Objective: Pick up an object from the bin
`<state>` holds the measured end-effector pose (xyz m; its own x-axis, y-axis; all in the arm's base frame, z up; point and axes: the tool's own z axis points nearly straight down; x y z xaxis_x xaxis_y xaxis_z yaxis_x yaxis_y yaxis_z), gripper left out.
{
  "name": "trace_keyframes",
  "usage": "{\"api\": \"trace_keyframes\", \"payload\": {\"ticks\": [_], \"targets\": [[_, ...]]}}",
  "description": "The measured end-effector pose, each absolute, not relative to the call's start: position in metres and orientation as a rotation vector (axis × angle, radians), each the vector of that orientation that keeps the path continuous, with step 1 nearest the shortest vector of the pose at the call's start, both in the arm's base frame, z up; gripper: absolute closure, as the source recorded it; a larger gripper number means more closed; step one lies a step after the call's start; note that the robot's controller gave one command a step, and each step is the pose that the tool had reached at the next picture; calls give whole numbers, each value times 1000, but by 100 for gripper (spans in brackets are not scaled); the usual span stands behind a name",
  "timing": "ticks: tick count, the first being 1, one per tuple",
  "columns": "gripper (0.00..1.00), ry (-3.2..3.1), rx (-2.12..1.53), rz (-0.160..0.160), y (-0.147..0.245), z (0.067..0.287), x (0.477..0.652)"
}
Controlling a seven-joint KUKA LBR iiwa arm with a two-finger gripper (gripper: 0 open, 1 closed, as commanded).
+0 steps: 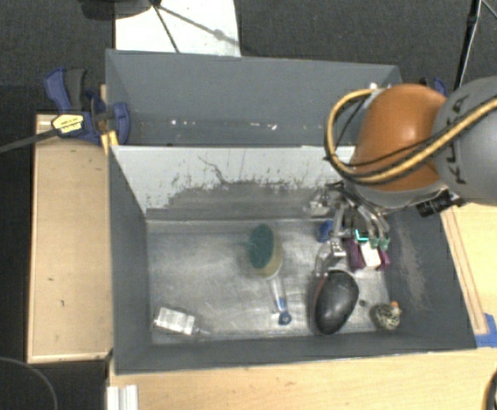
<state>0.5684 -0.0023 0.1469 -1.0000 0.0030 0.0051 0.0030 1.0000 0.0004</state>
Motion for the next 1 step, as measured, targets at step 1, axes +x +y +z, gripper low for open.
{"api": "trace_keyframes", "payload": {"ticks": [1], "targets": [[0,-3106,587,2,-1,74,486]]}}
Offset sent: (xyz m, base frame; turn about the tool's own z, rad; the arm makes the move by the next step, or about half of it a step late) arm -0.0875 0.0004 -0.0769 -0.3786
